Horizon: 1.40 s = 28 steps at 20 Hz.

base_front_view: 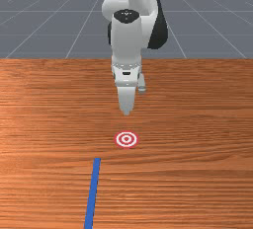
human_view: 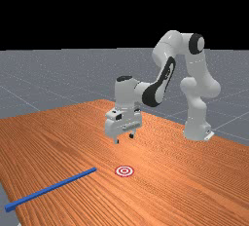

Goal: Pull the pivot to the target area

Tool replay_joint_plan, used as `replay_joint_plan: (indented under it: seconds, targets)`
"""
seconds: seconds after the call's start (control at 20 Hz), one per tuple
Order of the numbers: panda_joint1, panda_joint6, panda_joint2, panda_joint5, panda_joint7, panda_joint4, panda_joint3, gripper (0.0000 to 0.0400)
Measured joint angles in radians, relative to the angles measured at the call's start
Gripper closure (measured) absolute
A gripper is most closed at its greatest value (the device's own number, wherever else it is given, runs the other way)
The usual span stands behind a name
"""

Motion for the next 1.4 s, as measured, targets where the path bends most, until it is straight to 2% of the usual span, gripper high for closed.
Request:
replay_joint_plan:
  seconds: [0.05, 0.1, 0.15, 0.2, 0.25, 0.3, 0.35, 0.4, 0.5, 0.55, 0.65, 0.9, 0.95, 1.15, 1.4]
  targets:
    - [0.0, -0.177, -0.03, 0.001, 0.0, 0.07, 0.0, 0.0157]
    - [0.0, -0.358, -0.084, 0.001, 0.0, 0.186, 0.0, 0.0252]
    - [0.0, -0.553, -0.102, 0.001, 0.0, 0.367, 0.0, 0.031]
    - [0.001, -0.795, -0.035, 0.001, 0.0, 0.682, 0.0, 0.0345]
    - [0.0, -0.792, -0.065, 0.001, 0.0, 0.709, 0.0, 0.0367]
    - [0.0, -0.824, -0.055, 0.001, 0.0, 0.747, 0.0, 0.0223]
    - [0.011, -0.797, -0.072, -0.041, 0.014, 0.719, -0.005, 0.0135]
    - [0.018, -0.798, -0.072, -0.065, 0.023, 0.72, -0.007, 0.0082]
    - [0.029, -0.8, -0.071, -0.09, 0.035, 0.72, -0.009, 0.003]
    - [0.032, -0.8, -0.071, -0.095, 0.039, 0.72, -0.008, 0.0018]
    - [0.015, -0.797, -0.07, -0.028, -0.003, 0.723, 0.003, 0.0007]
    - [0.012, -0.8, -0.068, -0.022, 0.069, 0.726, -0.011, 0.0]
    - [-0.004, -0.802, -0.062, 0.012, 0.005, 0.734, -0.002, 0.0]
    - [0.004, -0.801, -0.062, -0.019, 0.002, 0.734, -0.003, 0.0]
    - [0.003, -0.802, -0.062, -0.016, 0.033, 0.735, -0.009, 0.0]
